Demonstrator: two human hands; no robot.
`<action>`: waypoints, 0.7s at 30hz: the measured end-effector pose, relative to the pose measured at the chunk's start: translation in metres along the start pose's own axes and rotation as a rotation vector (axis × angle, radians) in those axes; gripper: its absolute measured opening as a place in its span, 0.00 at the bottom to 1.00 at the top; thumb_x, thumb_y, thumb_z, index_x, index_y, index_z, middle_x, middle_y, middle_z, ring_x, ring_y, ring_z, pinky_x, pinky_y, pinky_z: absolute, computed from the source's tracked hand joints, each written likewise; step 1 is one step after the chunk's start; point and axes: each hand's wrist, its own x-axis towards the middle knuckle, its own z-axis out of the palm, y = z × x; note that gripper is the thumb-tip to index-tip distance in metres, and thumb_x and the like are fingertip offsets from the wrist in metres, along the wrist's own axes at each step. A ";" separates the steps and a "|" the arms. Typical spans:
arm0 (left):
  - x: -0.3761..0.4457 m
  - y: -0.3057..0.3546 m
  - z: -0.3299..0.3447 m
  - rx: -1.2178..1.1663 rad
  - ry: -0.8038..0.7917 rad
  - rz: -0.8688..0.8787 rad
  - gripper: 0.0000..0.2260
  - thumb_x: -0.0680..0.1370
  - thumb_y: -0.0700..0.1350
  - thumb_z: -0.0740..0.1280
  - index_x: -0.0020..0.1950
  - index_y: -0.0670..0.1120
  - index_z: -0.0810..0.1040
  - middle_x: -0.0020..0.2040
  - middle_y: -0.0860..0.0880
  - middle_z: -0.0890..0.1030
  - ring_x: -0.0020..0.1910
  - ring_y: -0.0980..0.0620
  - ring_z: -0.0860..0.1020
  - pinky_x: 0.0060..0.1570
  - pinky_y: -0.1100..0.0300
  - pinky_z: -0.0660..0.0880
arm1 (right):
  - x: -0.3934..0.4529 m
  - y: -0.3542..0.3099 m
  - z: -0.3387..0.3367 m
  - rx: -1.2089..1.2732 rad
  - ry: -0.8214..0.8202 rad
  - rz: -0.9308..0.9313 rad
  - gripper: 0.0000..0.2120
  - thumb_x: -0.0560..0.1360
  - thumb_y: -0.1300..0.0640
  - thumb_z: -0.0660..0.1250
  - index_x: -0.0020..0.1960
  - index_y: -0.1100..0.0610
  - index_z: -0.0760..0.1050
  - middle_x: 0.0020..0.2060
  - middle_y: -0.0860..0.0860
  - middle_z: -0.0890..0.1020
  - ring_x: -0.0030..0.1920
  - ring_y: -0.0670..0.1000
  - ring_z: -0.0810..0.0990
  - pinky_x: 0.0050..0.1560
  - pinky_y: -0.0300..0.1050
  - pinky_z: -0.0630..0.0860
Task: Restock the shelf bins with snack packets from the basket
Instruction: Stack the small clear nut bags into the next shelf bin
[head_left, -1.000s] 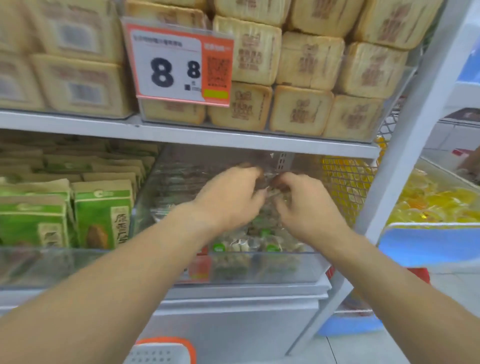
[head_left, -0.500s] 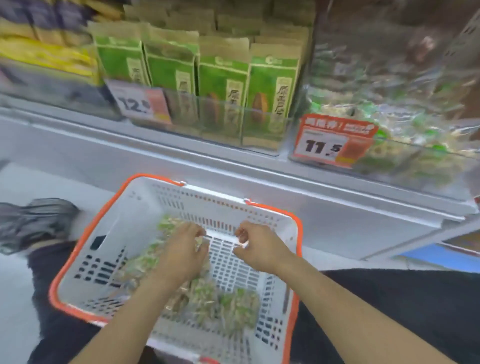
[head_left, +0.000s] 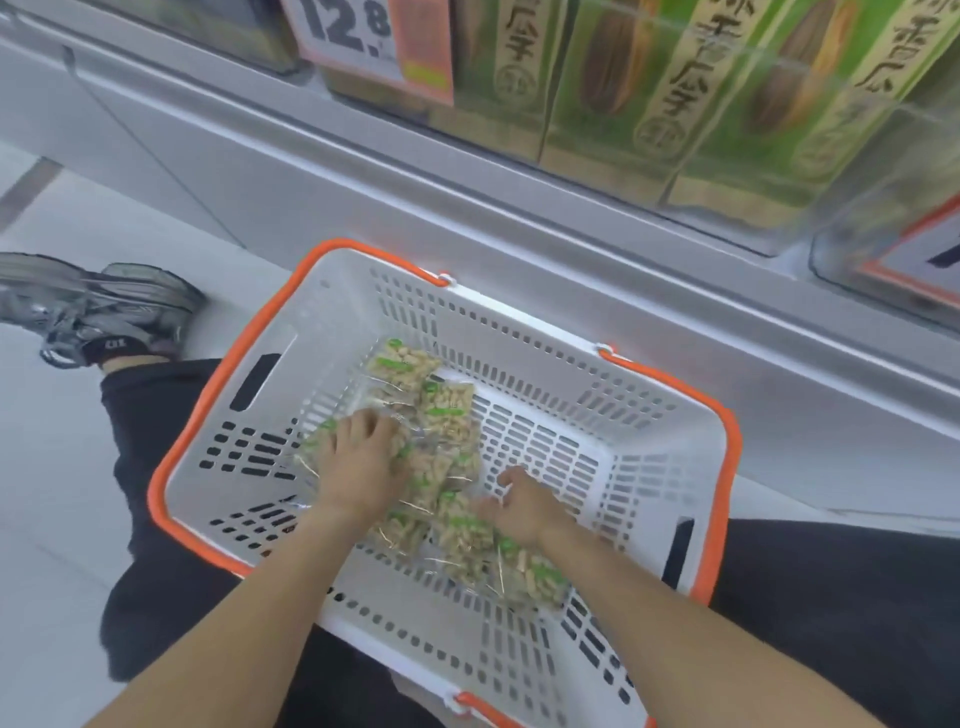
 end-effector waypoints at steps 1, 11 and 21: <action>0.001 0.000 0.002 -0.024 0.027 -0.016 0.20 0.78 0.53 0.66 0.67 0.49 0.71 0.65 0.46 0.68 0.67 0.45 0.65 0.71 0.47 0.58 | 0.002 -0.001 0.006 0.005 -0.024 0.007 0.36 0.78 0.39 0.64 0.78 0.56 0.57 0.73 0.56 0.69 0.68 0.56 0.73 0.63 0.47 0.71; 0.003 -0.001 -0.007 -0.148 0.035 -0.261 0.26 0.75 0.40 0.70 0.71 0.50 0.68 0.64 0.39 0.74 0.66 0.39 0.69 0.69 0.42 0.64 | 0.010 -0.017 0.013 0.163 0.134 0.084 0.47 0.68 0.57 0.80 0.77 0.56 0.55 0.71 0.57 0.70 0.67 0.57 0.73 0.66 0.49 0.73; -0.046 0.032 -0.046 -0.868 -0.043 -0.377 0.20 0.74 0.43 0.75 0.63 0.49 0.72 0.47 0.45 0.80 0.43 0.45 0.81 0.42 0.52 0.80 | -0.061 -0.040 -0.077 0.073 0.106 0.029 0.30 0.67 0.61 0.79 0.66 0.64 0.72 0.60 0.55 0.79 0.43 0.54 0.84 0.45 0.51 0.81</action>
